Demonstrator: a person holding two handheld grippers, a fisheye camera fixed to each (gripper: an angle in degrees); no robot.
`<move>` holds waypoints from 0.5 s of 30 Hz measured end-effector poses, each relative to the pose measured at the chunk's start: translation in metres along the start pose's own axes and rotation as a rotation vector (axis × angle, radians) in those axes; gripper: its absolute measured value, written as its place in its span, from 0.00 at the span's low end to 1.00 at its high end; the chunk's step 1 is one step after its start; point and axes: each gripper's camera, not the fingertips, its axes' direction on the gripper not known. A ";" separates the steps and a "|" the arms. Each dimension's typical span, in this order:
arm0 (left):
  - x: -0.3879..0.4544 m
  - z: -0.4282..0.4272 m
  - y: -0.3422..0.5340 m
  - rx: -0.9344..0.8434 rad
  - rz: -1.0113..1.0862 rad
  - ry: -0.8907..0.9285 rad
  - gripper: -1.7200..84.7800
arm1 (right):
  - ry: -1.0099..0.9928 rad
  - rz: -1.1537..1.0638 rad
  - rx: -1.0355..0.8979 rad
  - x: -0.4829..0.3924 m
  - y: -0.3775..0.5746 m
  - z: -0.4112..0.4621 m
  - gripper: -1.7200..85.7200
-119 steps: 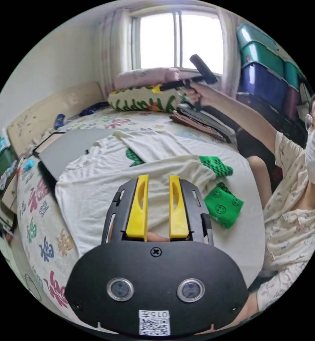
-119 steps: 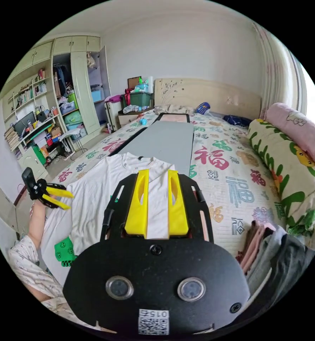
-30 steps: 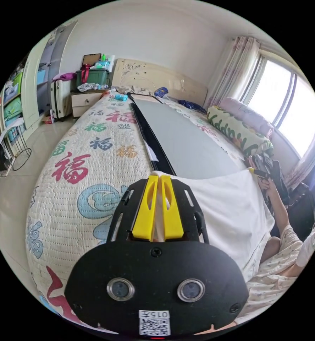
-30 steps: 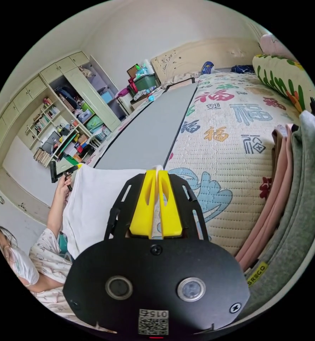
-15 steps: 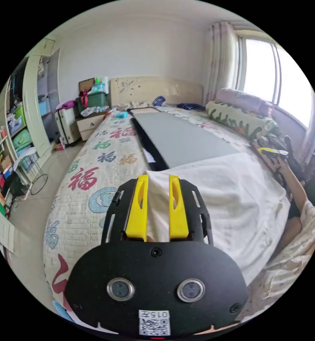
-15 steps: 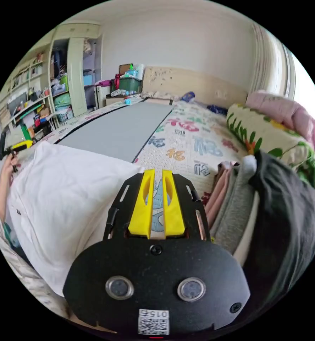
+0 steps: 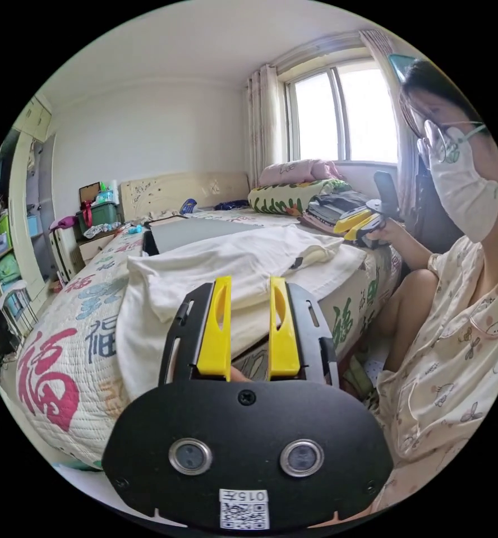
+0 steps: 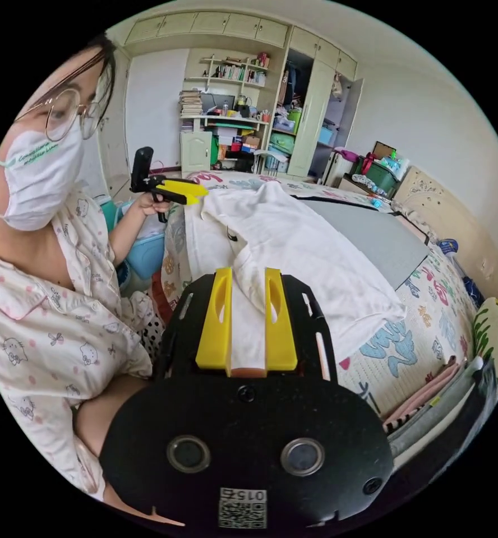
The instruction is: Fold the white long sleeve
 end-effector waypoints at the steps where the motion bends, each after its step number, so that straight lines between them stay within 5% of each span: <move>1: 0.007 -0.005 -0.011 -0.006 0.005 -0.020 0.14 | -0.036 0.003 0.000 -0.001 0.011 0.011 0.12; 7: 0.033 -0.025 -0.075 -0.037 0.039 -0.086 0.13 | 0.095 -0.011 -0.103 -0.016 0.050 0.065 0.11; 15: 0.053 -0.065 -0.147 -0.027 0.055 -0.334 0.10 | 0.228 0.007 0.022 -0.021 0.087 0.078 0.10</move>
